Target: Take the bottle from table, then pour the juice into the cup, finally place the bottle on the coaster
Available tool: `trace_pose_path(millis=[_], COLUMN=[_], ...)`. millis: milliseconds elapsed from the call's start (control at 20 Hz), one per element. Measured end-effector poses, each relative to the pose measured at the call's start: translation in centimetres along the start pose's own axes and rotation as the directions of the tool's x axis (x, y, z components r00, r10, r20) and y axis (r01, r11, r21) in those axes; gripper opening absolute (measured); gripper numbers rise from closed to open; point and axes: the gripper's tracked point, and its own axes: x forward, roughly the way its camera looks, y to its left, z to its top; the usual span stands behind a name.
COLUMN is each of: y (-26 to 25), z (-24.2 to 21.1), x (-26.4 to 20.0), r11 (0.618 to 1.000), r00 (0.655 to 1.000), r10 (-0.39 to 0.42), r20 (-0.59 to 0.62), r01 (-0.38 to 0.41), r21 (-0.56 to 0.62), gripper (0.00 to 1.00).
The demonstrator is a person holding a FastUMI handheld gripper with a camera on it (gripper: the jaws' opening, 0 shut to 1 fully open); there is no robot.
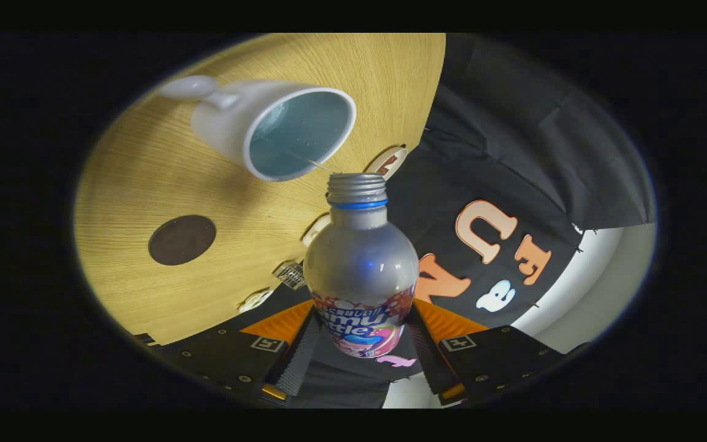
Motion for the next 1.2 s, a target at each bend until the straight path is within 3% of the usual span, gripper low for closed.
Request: trace_pose_path(millis=[650,900,1200], y=[0.2,1.5,3.2], z=[0.9,1.7,2.2], x=[-0.6,-1.8,-2.1], r11=[0.998,0.963,0.923], r00=[1.000,0.998,0.997], r10=[0.001,0.064,0.067], r20=[0.019,0.029,0.028], r01=[-0.002,-0.069,-0.073], r21=[0.060,0.260,0.378], gripper=[0.77,0.78,0.77])
